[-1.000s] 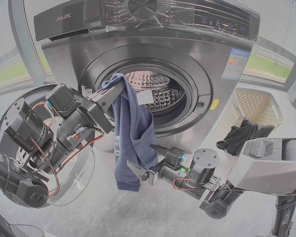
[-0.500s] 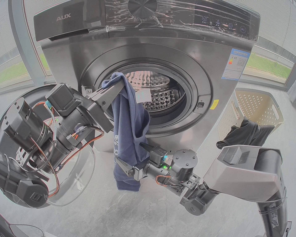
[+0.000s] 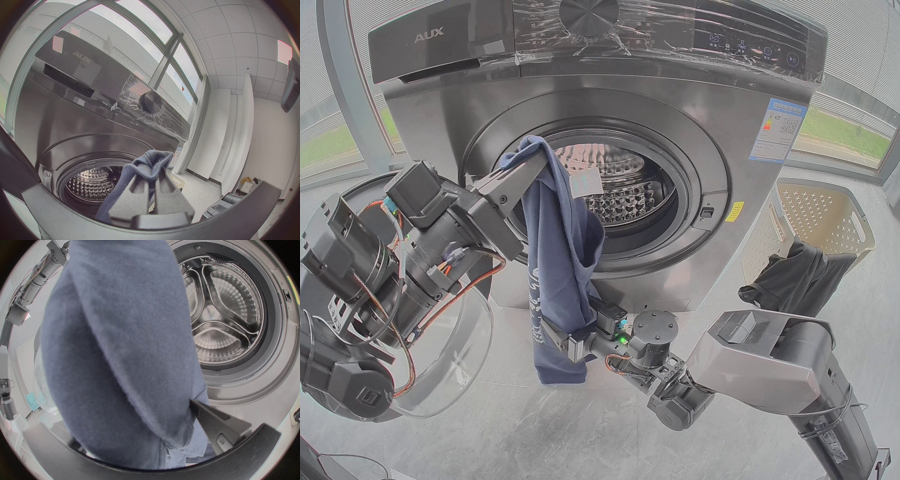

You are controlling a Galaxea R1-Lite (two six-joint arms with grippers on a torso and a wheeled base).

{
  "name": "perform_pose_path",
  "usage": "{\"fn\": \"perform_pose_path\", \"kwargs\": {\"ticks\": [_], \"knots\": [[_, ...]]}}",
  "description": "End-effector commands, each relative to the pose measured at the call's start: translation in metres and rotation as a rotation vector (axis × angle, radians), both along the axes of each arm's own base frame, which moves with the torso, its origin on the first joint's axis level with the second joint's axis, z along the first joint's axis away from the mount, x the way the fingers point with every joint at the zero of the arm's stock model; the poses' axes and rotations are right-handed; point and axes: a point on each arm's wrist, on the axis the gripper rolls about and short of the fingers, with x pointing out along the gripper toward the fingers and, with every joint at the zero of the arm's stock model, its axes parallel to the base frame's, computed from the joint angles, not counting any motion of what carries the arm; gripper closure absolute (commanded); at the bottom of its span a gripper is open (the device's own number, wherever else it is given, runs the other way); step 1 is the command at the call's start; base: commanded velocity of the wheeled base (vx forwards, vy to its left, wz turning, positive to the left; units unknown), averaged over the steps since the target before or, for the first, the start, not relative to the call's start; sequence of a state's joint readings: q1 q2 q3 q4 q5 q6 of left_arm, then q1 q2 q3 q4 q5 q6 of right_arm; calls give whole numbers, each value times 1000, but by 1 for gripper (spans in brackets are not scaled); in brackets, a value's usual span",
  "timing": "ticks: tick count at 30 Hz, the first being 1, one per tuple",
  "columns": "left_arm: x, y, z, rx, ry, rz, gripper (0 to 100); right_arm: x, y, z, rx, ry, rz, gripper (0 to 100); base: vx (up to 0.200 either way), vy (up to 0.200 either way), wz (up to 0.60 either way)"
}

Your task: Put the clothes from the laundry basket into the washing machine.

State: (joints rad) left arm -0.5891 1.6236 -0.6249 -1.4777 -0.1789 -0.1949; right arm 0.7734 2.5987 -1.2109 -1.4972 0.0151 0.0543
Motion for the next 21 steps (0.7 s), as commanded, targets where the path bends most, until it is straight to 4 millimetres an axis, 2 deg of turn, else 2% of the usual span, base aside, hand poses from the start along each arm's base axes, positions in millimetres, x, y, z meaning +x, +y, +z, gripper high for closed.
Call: {"fn": "perform_pose_path", "kwargs": {"ticks": [1,4,9,10,11,12,14,18,21], "knots": [[-1,1,2,-6,-4,1,100,4,2,-7,5,1,-6,100,0,0,0],[0,2,2,-8,-2,1,100,6,-1,-2,18,-3,-14,100,0,0,0],[1,3,1,-9,2,13,100,12,-27,21,24,-9,-69,100,0,0,0],[5,9,-1,-1,10,40,100,13,-40,32,25,-10,-101,100,0,0,0],[5,10,-1,-1,11,43,100,13,-41,34,26,-11,-103,100,0,0,0],[12,16,-7,14,32,74,100,15,-58,50,36,-21,-138,100,0,0,0],[16,19,-14,30,53,86,100,15,-77,69,46,-37,-170,100,0,0,0],[22,19,-33,70,111,95,100,7,-98,96,60,-63,-202,100,0,0,0],[25,19,-50,110,160,100,100,-3,-106,119,83,-93,-205,100,0,0,0]]}}
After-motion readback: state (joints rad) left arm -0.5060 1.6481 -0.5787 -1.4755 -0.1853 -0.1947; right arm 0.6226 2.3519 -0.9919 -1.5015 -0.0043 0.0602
